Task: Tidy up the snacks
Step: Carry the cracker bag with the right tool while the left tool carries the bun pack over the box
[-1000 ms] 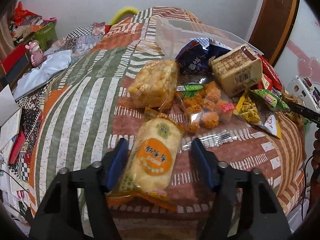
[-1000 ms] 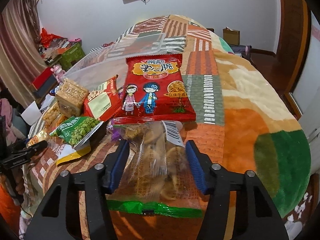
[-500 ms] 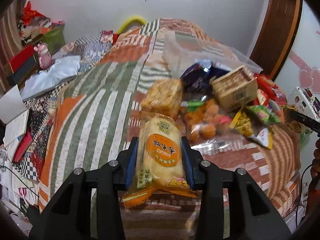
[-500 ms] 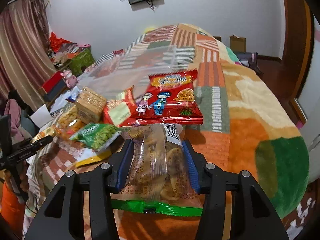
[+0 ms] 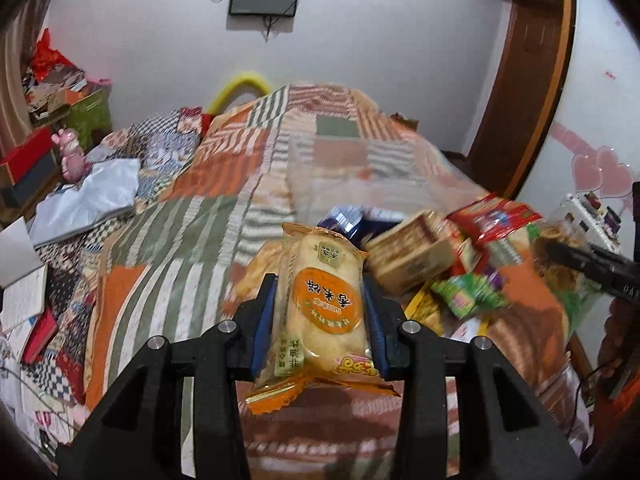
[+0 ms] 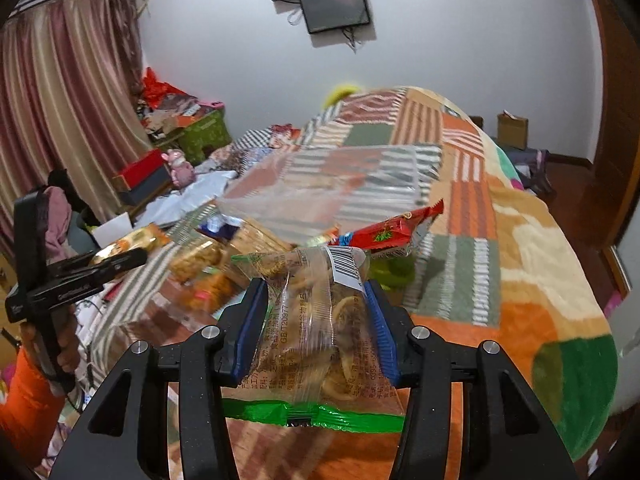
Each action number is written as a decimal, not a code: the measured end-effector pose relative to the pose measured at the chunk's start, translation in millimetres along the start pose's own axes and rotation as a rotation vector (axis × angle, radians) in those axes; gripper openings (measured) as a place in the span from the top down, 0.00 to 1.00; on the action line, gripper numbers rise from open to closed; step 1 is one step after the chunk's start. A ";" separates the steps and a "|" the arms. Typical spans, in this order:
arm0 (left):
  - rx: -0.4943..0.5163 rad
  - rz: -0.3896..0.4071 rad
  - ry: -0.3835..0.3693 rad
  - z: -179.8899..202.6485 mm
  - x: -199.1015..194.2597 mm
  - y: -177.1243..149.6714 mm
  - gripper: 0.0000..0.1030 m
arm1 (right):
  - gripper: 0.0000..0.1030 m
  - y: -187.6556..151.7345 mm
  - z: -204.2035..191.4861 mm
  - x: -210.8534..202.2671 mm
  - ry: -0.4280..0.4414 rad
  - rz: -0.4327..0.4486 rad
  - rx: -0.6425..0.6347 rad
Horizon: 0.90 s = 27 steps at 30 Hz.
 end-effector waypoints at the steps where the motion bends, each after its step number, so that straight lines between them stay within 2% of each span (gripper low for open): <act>1: 0.004 0.007 -0.004 4.0 0.8 3.6 0.61 | 0.55 2.6 -2.3 0.2 0.006 0.005 -0.003; 11: 0.040 0.052 -0.067 44.8 16.9 40.7 0.61 | 0.55 37.4 -16.5 10.5 0.030 0.072 -0.039; 17: 0.041 0.058 -0.080 54.5 31.5 58.8 0.61 | 0.55 60.0 -15.4 27.6 0.028 0.089 -0.061; 27: 0.007 0.011 -0.080 54.4 76.3 85.3 0.61 | 0.55 81.4 3.4 64.1 0.001 0.062 -0.051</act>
Point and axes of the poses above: each gripper's, at about its wrist camera, not at the fingertips, and x roughly the way its jaws point, z to its right, y to its top, the point moved 8 cm from there along x, roughly the way its jaws point, and after that the axes turned 7 degrees about -x, right-handed, at the moved point
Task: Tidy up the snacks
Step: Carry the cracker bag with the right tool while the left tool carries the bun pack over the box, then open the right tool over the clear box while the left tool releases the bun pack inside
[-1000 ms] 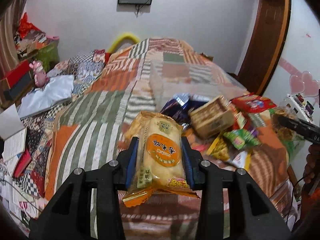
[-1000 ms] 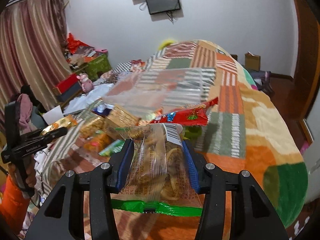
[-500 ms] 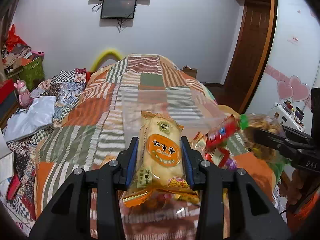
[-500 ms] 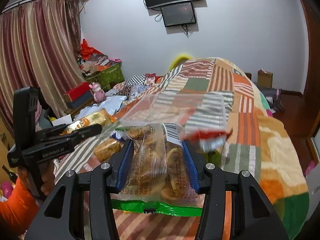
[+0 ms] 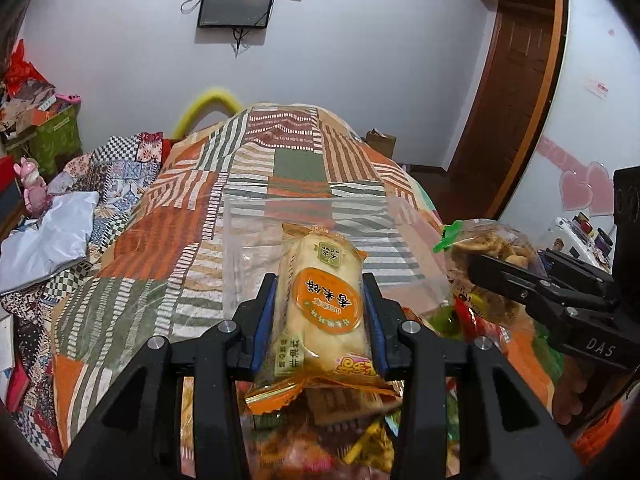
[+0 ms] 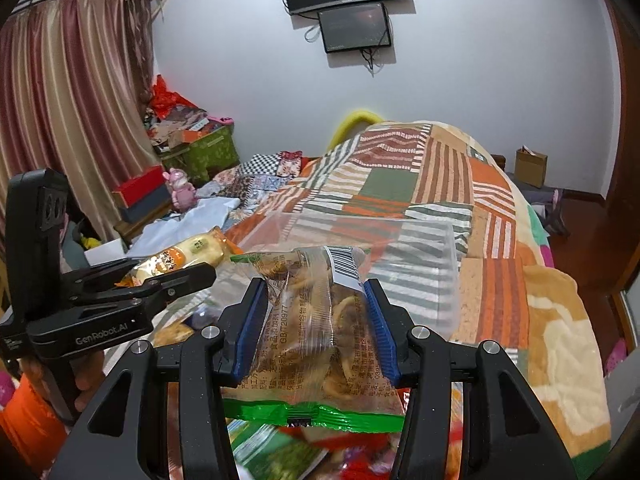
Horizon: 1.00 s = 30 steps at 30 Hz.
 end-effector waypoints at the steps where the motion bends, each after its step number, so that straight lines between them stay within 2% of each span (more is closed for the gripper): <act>1: -0.001 -0.006 0.000 -0.3 3.7 2.0 0.61 | 0.55 0.6 2.0 2.9 -0.003 -0.005 0.002; 13: -0.013 -0.084 0.024 -9.5 62.8 25.7 0.61 | 0.55 8.3 37.2 49.4 -0.075 -0.083 0.029; 20: -0.026 -0.170 0.030 -16.0 89.9 19.6 0.61 | 0.55 1.9 47.1 76.7 -0.086 -0.154 0.041; 30: -0.024 -0.210 0.045 -14.9 109.8 9.0 0.61 | 0.55 -10.5 46.4 93.2 -0.086 -0.223 0.041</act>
Point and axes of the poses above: each gripper's, at about its wrist camera, not at the fingertips, and x roughly the way its jaws point, z to its right, y to its top, the point moved 8 cm from there along x, roughly the way its jaws point, and after that the axes turned 7 degrees about -x, right-handed, at the moved point
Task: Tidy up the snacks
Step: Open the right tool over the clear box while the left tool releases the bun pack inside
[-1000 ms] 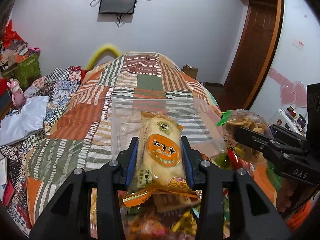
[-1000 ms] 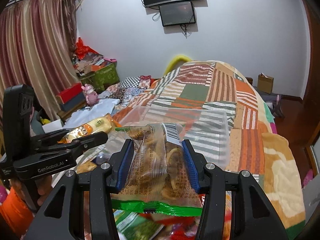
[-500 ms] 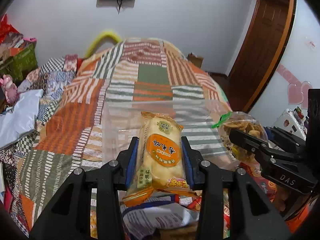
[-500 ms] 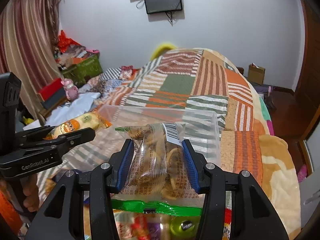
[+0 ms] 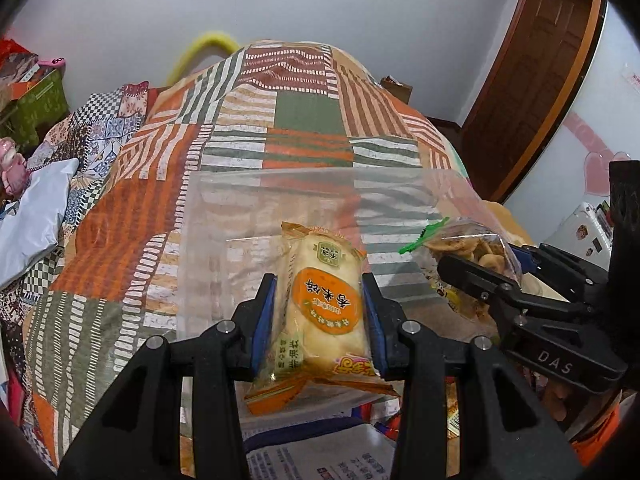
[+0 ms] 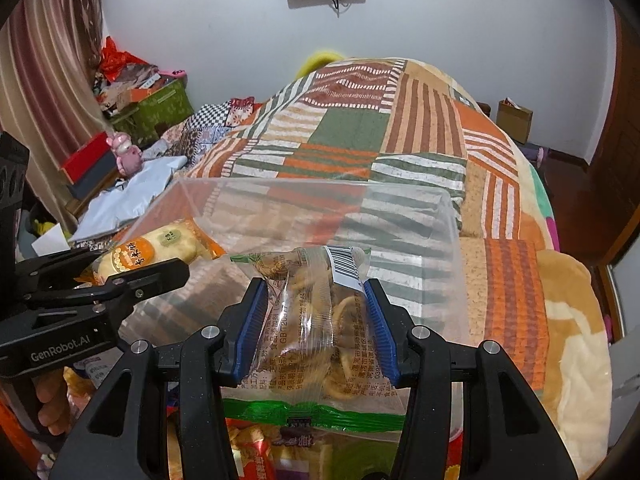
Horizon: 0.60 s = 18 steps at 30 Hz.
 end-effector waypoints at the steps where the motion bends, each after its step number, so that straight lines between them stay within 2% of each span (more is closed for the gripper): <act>1: -0.002 -0.001 -0.001 0.1 0.5 -0.8 0.61 | 0.55 0.4 -0.3 0.1 -0.001 -0.001 -0.001; 7: -0.005 -0.003 -0.004 2.3 0.5 -3.0 0.61 | 0.54 0.8 0.2 -1.2 -0.008 -0.008 -0.002; 9: -0.004 0.001 -0.005 2.9 -2.6 -3.3 0.58 | 0.53 1.5 0.5 -3.3 -0.007 -0.006 0.000; 14: -0.001 0.040 0.001 3.5 -15.8 -3.5 0.46 | 0.34 5.2 -0.7 -18.7 -0.010 0.032 -0.004; 18: 0.014 0.074 0.015 6.4 -30.0 -3.8 0.41 | 0.34 6.4 -3.0 -34.4 -0.042 0.063 -0.032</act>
Point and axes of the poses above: each gripper's, at about its wrist camera, not at the fingertips, and x roughly the way its jaws point, z to its right, y to its top, the point moved 8 cm from there along x, roughly the way its jaws point, and after that the axes turned 7 degrees about -x, right-handed, at the moved point
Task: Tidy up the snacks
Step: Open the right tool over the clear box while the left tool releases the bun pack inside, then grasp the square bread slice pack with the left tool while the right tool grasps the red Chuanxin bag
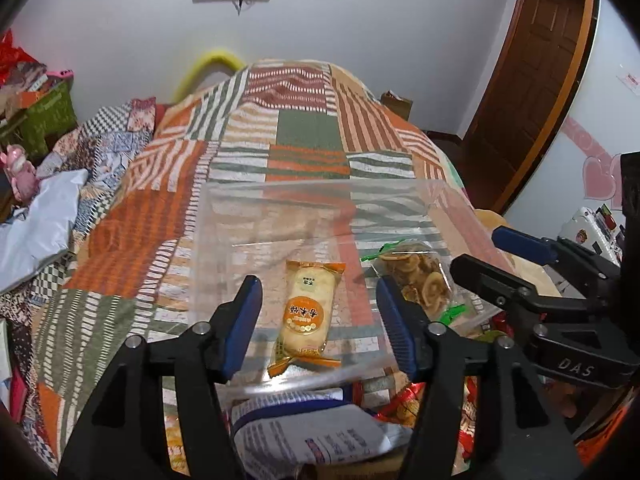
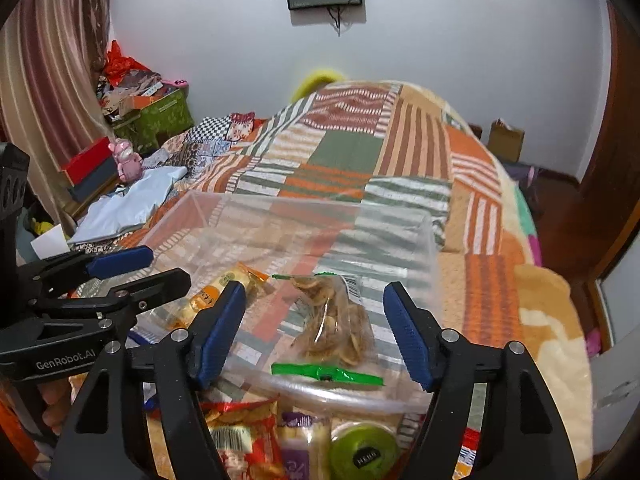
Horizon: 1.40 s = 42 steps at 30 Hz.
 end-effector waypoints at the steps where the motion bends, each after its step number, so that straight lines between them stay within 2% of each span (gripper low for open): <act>1: 0.004 0.009 0.000 1.2 -4.3 -0.1 0.40 | 0.34 -0.3 -0.8 -4.5 -0.003 0.007 -0.005; 7: 0.032 0.063 0.013 5.3 -30.8 -2.9 0.30 | 0.33 -4.7 -1.0 -27.5 -0.029 0.041 -0.025; 12: 0.045 0.089 0.022 5.9 -50.5 -11.7 0.21 | 0.26 -15.9 6.8 -44.3 -0.060 0.060 -0.022; 20: 0.054 0.070 0.011 12.8 -61.1 -39.4 0.19 | 0.24 -43.4 26.3 -61.5 -0.101 0.046 0.016; 31: 0.054 0.004 0.007 16.7 -58.4 -85.3 0.19 | 0.24 -92.4 53.7 -61.2 -0.145 -0.027 0.084; 37: 0.007 0.004 -0.011 14.1 -57.0 -92.0 0.16 | 0.24 -111.5 61.0 -53.4 -0.139 -0.070 0.120; 42: 0.009 -0.007 -0.026 16.4 -55.3 -97.7 0.16 | 0.24 -126.3 61.4 -44.6 -0.134 -0.110 0.123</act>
Point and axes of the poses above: each gripper's, at about its wrist camera, not at the fingertips, and x roughly the way its jaws point, z to its right, y to its top, the point moved 8 cm from there along x, roughly the way its jaws point, and after that the axes turned 7 degrees about -x, right-handed, at the moved point
